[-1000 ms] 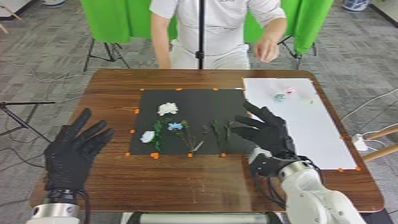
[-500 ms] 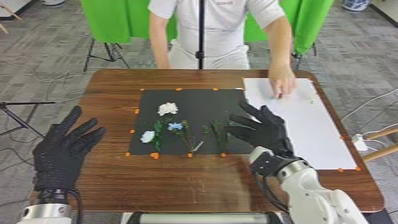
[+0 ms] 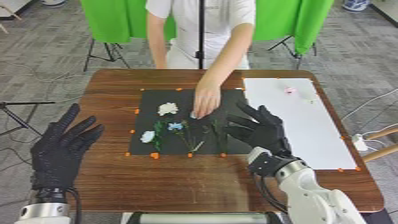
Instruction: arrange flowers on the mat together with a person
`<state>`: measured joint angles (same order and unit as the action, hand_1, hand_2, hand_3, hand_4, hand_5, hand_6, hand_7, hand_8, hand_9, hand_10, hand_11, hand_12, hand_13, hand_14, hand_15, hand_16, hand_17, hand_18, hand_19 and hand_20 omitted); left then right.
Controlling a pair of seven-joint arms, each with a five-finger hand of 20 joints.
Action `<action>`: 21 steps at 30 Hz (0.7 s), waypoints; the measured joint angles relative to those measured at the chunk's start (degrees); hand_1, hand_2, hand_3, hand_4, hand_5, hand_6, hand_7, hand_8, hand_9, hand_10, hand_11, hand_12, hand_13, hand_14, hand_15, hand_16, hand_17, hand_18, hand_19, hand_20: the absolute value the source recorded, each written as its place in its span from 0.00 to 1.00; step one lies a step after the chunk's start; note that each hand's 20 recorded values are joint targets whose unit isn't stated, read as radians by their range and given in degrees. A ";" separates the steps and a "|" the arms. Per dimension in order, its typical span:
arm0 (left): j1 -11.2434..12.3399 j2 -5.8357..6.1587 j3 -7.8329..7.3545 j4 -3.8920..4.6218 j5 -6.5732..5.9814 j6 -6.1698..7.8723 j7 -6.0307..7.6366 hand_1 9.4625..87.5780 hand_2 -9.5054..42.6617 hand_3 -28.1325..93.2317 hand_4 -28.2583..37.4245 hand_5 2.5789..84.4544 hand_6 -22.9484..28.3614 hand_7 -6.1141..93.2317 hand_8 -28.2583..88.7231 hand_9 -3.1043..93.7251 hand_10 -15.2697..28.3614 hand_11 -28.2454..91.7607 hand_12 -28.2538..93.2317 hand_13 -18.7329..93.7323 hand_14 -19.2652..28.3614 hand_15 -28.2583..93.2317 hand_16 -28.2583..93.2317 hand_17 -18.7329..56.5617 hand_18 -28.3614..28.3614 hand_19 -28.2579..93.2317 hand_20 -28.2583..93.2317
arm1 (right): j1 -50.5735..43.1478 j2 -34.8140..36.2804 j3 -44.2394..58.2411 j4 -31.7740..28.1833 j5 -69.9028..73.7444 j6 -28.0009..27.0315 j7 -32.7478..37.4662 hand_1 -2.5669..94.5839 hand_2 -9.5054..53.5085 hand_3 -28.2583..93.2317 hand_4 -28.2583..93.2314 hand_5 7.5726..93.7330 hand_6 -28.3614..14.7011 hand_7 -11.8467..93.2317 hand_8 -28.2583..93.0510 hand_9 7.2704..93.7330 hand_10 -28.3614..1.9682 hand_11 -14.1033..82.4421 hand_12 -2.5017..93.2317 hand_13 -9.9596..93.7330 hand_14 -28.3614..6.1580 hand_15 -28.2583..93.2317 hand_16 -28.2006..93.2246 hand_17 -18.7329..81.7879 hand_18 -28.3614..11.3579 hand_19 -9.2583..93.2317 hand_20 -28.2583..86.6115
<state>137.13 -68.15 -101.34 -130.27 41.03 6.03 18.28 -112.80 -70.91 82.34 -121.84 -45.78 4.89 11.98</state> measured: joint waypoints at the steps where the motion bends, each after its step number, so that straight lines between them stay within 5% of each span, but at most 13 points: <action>1: 0.00 0.00 0.00 -0.03 0.02 0.00 0.02 0.12 0.34 0.85 0.00 0.37 0.60 0.12 0.18 0.41 0.82 0.40 0.32 0.45 1.00 0.63 0.15 0.21 0.99 0.76 0.34 | 0.02 0.00 0.00 0.00 -0.01 0.00 0.00 0.16 0.32 0.88 0.00 0.35 0.65 0.21 0.14 0.47 0.33 0.26 0.15 0.50 0.21 0.48 0.35 0.23 0.24 0.54 0.38; 21: 0.01 0.19 1.14 -0.07 -0.11 0.35 0.02 0.13 0.34 0.85 0.00 0.36 0.61 0.12 0.18 0.41 0.82 0.40 0.32 0.44 1.00 0.63 0.15 0.21 0.99 0.76 0.34 | -0.06 -0.01 0.04 -0.04 -0.40 0.05 -0.04 0.16 0.32 0.89 0.00 0.35 0.66 0.22 0.13 0.47 0.33 0.26 0.15 0.51 0.21 0.49 0.35 0.23 0.24 0.54 0.38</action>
<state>137.14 -67.96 -100.21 -130.34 40.92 6.37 18.30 -112.86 -70.92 82.37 -121.88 -46.18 4.93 11.95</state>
